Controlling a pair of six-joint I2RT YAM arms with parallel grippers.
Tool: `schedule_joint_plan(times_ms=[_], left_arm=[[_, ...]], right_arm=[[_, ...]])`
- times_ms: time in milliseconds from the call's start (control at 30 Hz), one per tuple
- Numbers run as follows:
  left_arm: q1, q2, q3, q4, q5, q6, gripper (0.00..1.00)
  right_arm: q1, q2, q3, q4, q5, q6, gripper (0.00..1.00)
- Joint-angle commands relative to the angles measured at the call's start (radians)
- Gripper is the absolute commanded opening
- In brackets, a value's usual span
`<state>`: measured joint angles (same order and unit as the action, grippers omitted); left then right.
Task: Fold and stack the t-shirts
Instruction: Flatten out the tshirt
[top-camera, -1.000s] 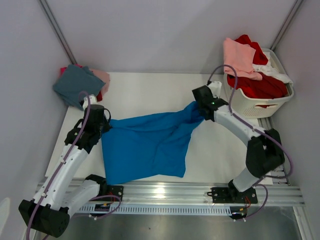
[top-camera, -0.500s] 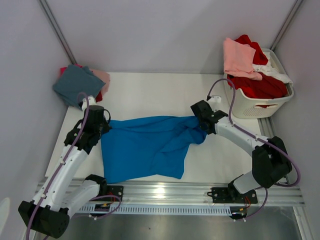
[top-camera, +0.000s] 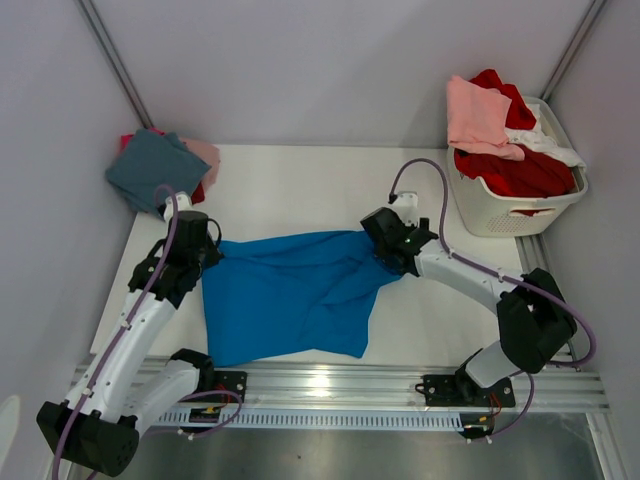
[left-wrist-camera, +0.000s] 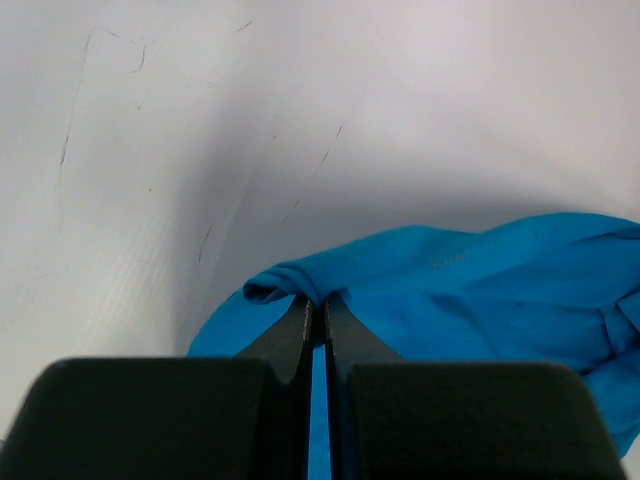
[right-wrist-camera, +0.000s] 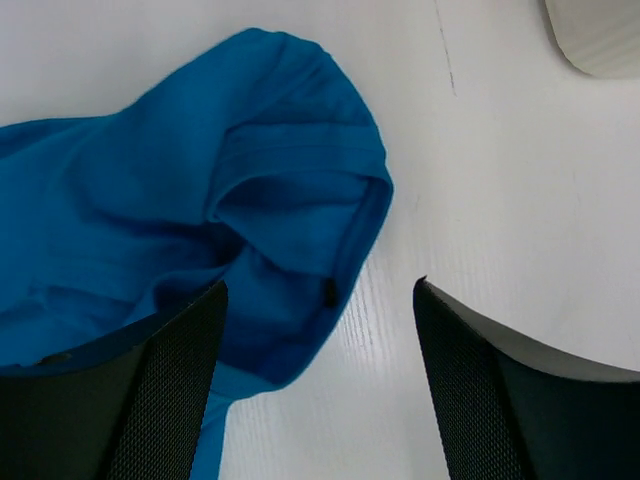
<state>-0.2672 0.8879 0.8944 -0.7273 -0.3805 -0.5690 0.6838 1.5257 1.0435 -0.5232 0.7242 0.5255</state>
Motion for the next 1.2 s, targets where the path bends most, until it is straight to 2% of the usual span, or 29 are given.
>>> schedule_joint_plan(times_ms=[0, 100, 300, 467, 667, 767, 833, 867, 900, 933, 1167], left_arm=[[0.011, -0.012, -0.014, 0.023, 0.008, -0.014, 0.03], [0.011, -0.010, -0.011, 0.023, 0.009, -0.014, 0.03], [0.011, -0.006, -0.018, 0.029, 0.020, -0.014, 0.04], [0.011, -0.010, -0.018, 0.031, 0.028, -0.014, 0.04], [0.011, -0.023, -0.026, 0.025, 0.025, -0.009, 0.04], [0.011, -0.030, -0.040, 0.025, 0.023, -0.008, 0.04], [0.011, -0.030, -0.038, 0.026, 0.025, -0.008, 0.03], [0.011, -0.030, -0.038, 0.028, 0.026, -0.009, 0.04], [0.011, -0.032, -0.038, 0.028, 0.026, -0.008, 0.04], [0.011, -0.029, -0.038, 0.029, 0.026, -0.009, 0.04], [0.011, -0.029, -0.045, 0.035, 0.034, -0.009, 0.03]], right_arm=[[0.008, 0.014, 0.051, 0.083, -0.017, -0.025, 0.78], [0.011, 0.070, 0.081, 0.060, -0.019, -0.024, 0.77], [0.011, 0.181, 0.102, 0.135, -0.130, -0.044, 0.74], [0.005, 0.303, 0.188, 0.141, -0.129, -0.061, 0.72], [-0.044, 0.393, 0.286, 0.135, -0.180, -0.084, 0.63], [-0.050, 0.429, 0.309, 0.124, -0.196, -0.085, 0.56], [-0.052, 0.448, 0.325, 0.126, -0.215, -0.085, 0.40], [-0.052, 0.467, 0.328, 0.126, -0.224, -0.084, 0.31], [-0.052, 0.475, 0.337, 0.123, -0.229, -0.081, 0.09], [-0.050, 0.481, 0.340, 0.120, -0.229, -0.078, 0.00], [-0.043, 0.404, 0.331, 0.120, -0.160, -0.105, 0.00]])
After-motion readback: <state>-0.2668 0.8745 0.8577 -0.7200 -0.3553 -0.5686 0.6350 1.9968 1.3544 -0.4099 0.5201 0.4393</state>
